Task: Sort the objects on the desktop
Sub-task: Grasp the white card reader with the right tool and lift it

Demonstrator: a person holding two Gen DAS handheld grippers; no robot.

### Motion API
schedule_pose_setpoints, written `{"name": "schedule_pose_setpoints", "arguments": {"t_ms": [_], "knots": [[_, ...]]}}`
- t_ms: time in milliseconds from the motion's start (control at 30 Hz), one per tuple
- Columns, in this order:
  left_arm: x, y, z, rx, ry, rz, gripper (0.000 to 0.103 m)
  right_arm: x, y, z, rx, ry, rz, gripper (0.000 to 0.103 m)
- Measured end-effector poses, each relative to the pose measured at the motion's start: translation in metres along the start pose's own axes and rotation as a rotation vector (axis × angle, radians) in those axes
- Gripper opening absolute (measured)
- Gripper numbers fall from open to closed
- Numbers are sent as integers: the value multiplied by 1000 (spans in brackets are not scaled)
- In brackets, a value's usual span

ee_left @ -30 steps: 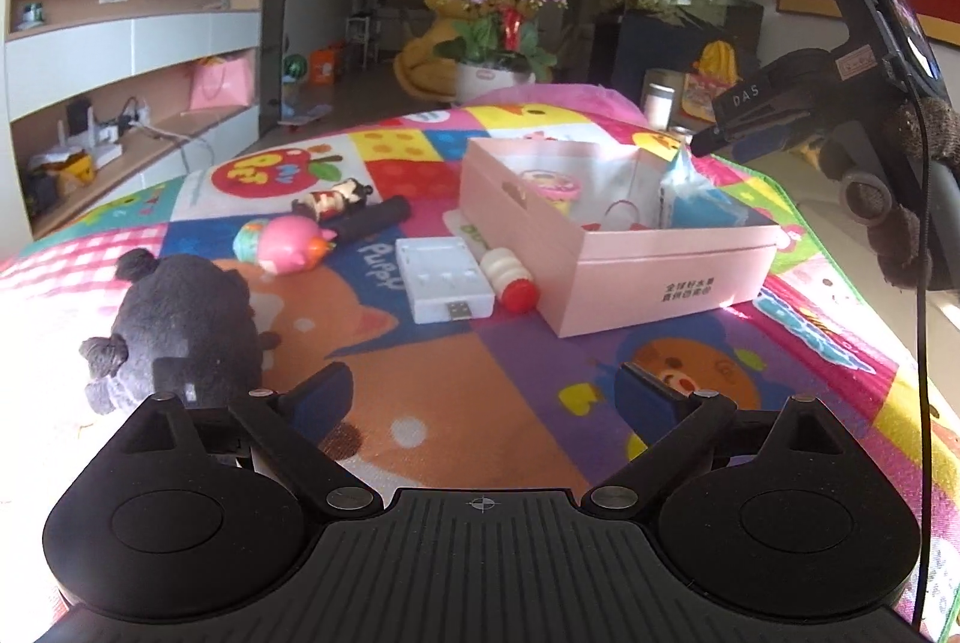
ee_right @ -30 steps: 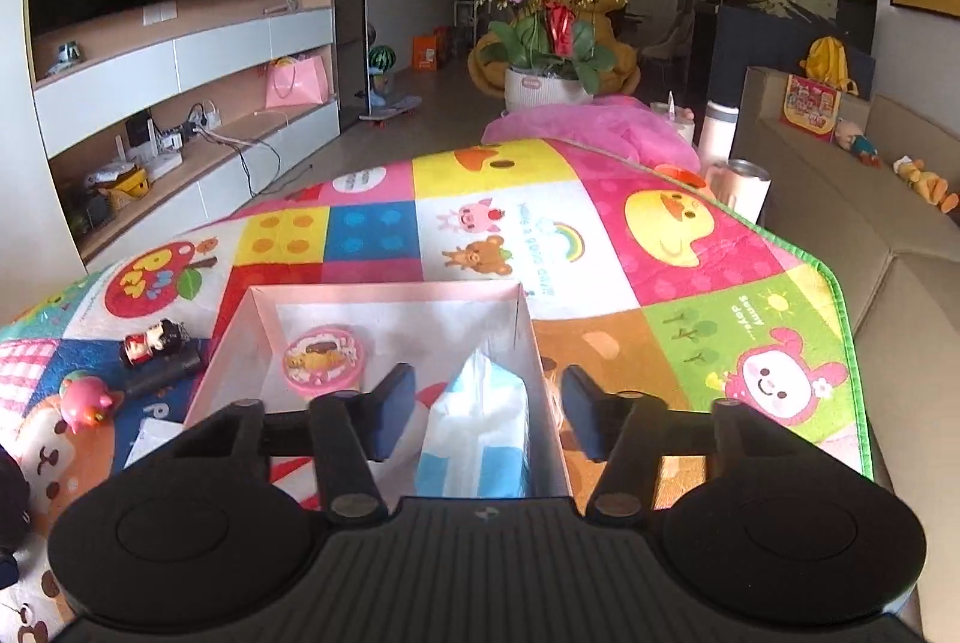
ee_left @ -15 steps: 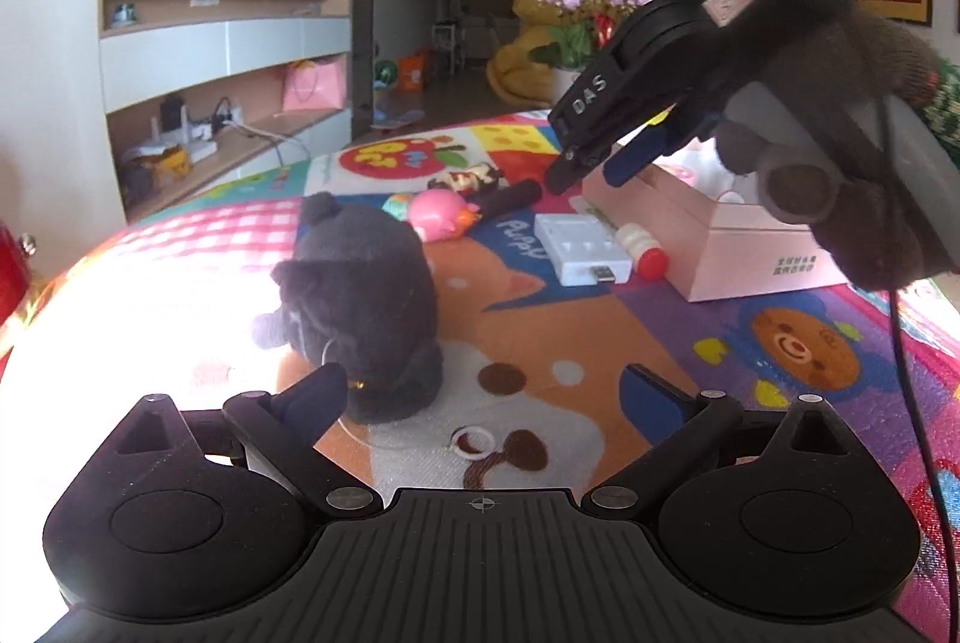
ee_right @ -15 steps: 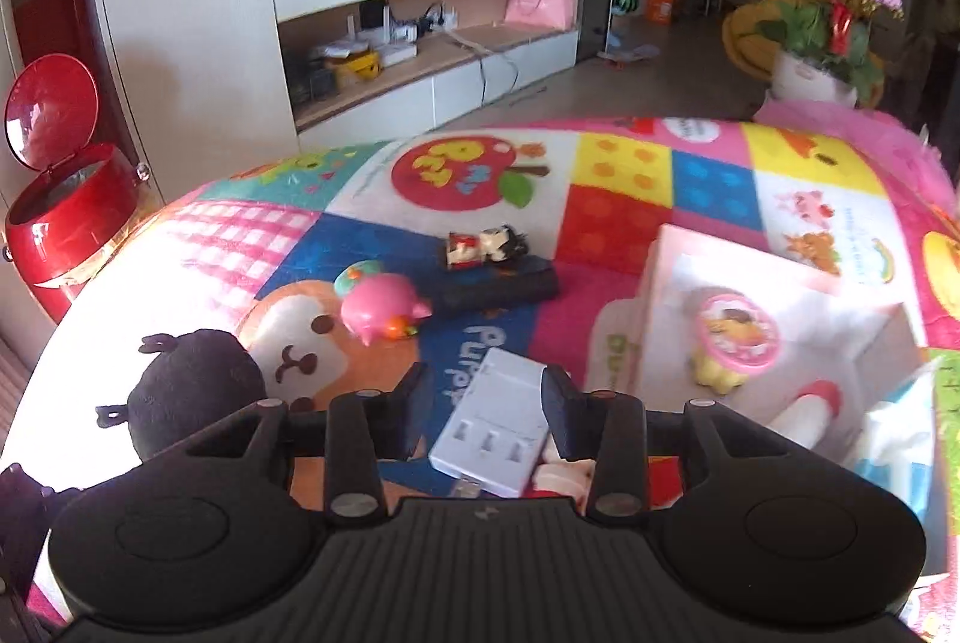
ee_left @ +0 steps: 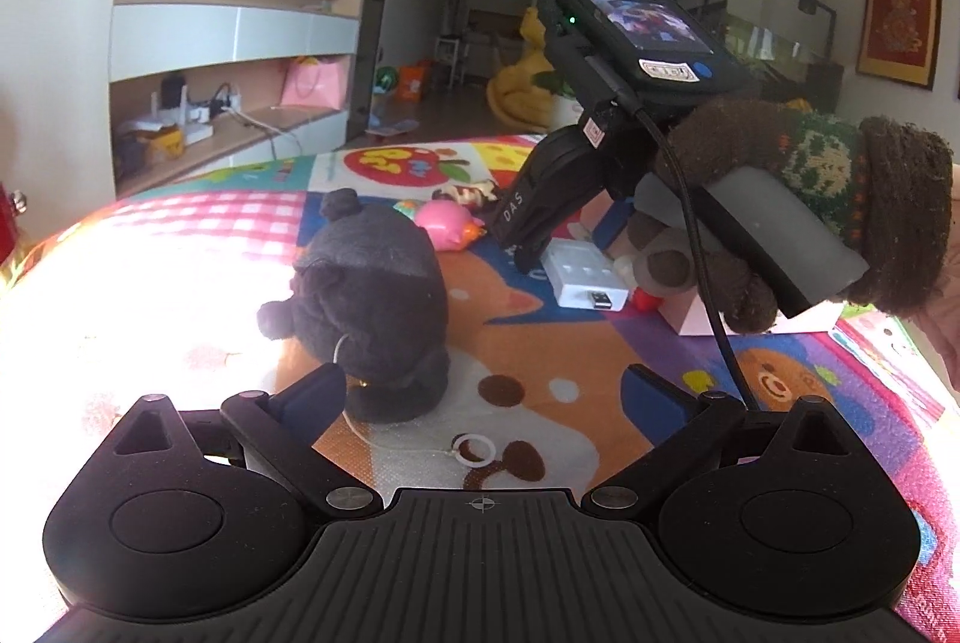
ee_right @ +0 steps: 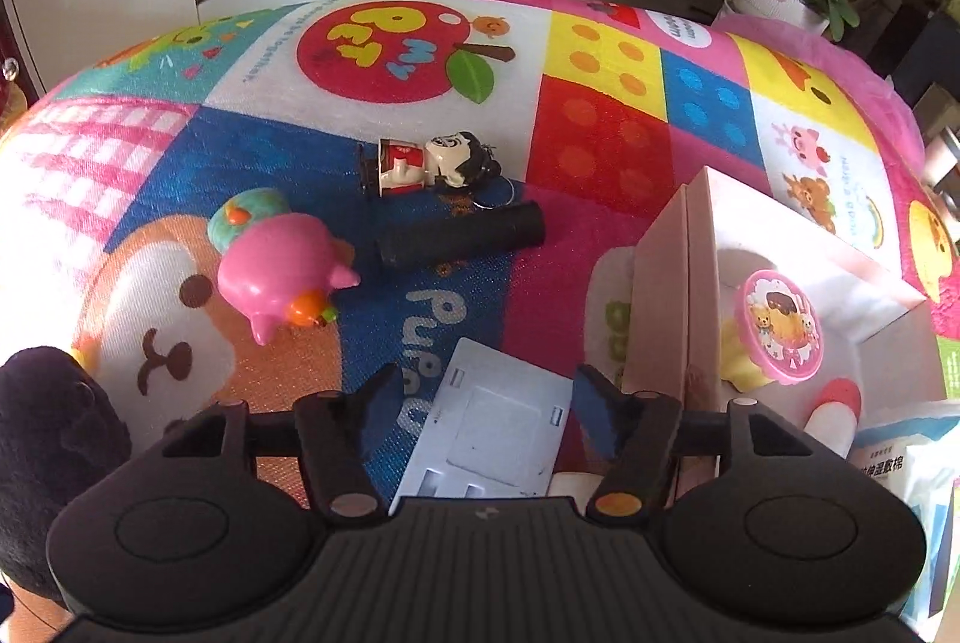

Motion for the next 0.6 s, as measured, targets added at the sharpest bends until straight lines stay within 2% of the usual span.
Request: {"name": "schedule_pose_setpoints", "arguments": {"t_ms": [100,200,233,400,533,600], "knots": [[0,0,-1,-1,1,1,101,3,-4,2,18,12,-24,64],[0,1,1,13,-3,8,101,19,-15,2,46,84,-61,51],[0,1,1,15,-5,8,101,26,-22,3,52,123,-69,51],[2,1,-6,-12,-29,8,101,65,-66,1,121,229,-112,47],[2,0,-9,-37,-31,14,101,98,-108,-16,106,301,-114,47],[0,-1,-11,-48,-25,22,101,112,-129,-27,94,310,-122,47]]}}
Point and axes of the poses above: each gripper's, at about its wrist camera, not at the fingertips, and x roughly against the way its jaws point, z to its left, y to its top, the point moved 3 cm from there along -x, roughly the way its jaws point, and after that the axes turned 7 degrees about -z, right-handed, at the moved point
